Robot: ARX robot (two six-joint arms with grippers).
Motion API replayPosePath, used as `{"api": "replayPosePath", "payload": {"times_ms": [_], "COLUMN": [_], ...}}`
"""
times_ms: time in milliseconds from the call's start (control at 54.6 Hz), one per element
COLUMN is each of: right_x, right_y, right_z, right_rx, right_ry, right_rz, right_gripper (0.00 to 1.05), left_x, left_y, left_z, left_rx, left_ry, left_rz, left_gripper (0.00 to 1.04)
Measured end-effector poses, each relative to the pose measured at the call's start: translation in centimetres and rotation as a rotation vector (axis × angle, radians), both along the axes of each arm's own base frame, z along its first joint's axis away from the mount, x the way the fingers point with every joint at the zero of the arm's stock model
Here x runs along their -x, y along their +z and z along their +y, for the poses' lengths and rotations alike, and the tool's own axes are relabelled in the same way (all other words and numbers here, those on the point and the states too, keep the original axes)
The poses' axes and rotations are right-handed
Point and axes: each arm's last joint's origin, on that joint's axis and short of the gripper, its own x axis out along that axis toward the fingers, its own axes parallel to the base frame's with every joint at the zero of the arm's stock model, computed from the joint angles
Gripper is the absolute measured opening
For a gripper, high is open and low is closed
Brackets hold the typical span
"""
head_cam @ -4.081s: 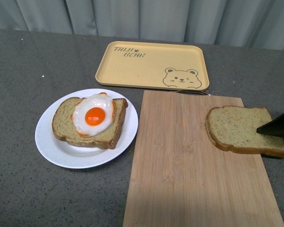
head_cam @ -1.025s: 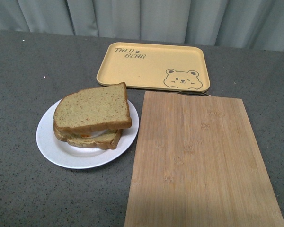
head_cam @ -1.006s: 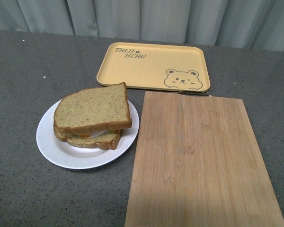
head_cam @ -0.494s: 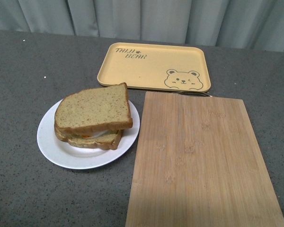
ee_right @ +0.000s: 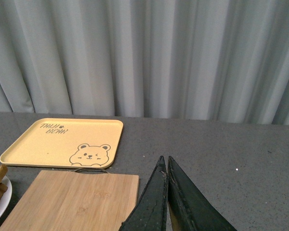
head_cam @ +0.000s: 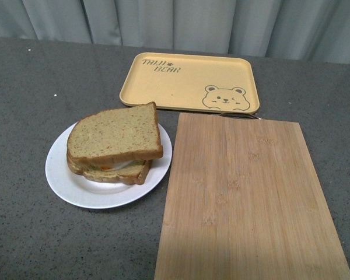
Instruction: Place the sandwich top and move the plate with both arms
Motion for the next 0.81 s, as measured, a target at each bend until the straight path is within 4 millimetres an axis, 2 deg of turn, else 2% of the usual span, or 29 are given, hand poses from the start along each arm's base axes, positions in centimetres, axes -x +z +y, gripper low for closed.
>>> {"api": "replayPosePath", "payload": {"times_ms": [329,457,567,640,805], "right_x": [0.5,1.5,1.6,1.6,1.6], "right_y": [0.0,-0.4,-0.3,-0.3,-0.3], "right_z": [0.0,0.0,0.0,0.0,0.0], "right_rx": [0.000,0.000,0.002,0.002,0.002], "right_ry": [0.000,0.001,0.001,0.001,0.001], "right_rz": [-0.001,0.013,0.005,0.006,0.006], "right_gripper": [0.01,0.01,0.01,0.19,0.46], "left_x": [0.0,0.0,0.0,0.0,0.0], "left_y": [0.0,0.0,0.0,0.0,0.0], "left_z": [0.0,0.0,0.0,0.0,0.0], "left_rx": [0.000,0.000,0.000,0.000,0.000], "left_ry": [0.000,0.000,0.000,0.000,0.000], "left_rz": [0.000,0.000,0.000,0.000,0.000], "left_gripper": [0.98,0.98,0.98,0.98,0.98]}}
